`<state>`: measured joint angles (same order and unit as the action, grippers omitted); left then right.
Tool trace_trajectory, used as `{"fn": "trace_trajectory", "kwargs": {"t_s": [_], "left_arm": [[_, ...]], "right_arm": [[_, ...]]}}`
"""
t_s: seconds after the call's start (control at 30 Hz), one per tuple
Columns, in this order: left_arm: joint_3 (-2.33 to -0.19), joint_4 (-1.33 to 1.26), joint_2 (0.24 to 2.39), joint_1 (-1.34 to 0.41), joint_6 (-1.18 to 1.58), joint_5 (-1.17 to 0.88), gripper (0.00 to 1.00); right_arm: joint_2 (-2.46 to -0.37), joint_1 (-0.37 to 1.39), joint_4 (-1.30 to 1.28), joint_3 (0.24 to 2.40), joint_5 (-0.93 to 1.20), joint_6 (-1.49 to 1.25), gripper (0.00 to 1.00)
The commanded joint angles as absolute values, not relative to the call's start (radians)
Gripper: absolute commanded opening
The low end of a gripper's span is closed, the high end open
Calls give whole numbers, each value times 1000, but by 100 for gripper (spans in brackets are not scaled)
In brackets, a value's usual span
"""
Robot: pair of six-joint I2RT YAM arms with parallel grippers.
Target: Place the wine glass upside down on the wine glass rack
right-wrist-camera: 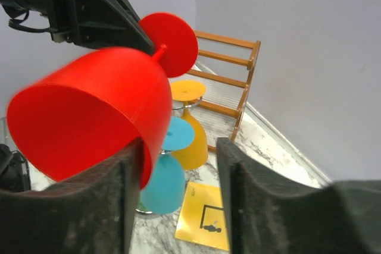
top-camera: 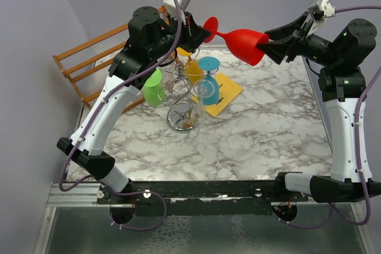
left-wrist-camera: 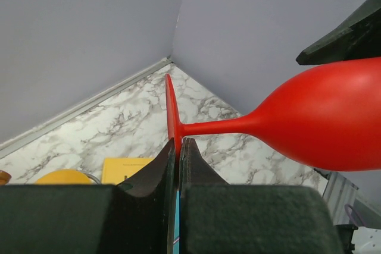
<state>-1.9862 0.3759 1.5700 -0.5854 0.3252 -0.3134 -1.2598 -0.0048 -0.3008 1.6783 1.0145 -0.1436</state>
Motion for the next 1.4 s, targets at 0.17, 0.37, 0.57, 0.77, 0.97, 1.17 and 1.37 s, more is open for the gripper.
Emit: {"fn": "trace_trajectory", "kwargs": {"t_s": [0.17,0.37,0.57,0.77,0.97,1.17,1.37], "left_arm": [[-2005,402,1473,-566,180,-220,0],[-2026,436,1434,-565,47,-169,0],[-2021,541,1365,-565,-139,-321,0],[-2054,788,1301,-565,-406,-585,0],[-2061,1006,1243,-565,-635,-652,0],[-2036,1164,1200,-564,-841,-659,0],[-1963,1200,1193,-565,-965,-581,0]], "right_arm": [[-1211,-3,-481,1727,914,39,73],[-1179,-2,-581,1736,883,137,80],[-1137,-3,-679,1708,833,251,82],[-1126,-3,-728,1643,782,349,83],[-1135,-4,-708,1539,807,405,85],[-1150,-3,-692,1449,901,463,86],[-1124,-3,-614,1290,951,479,87]]}}
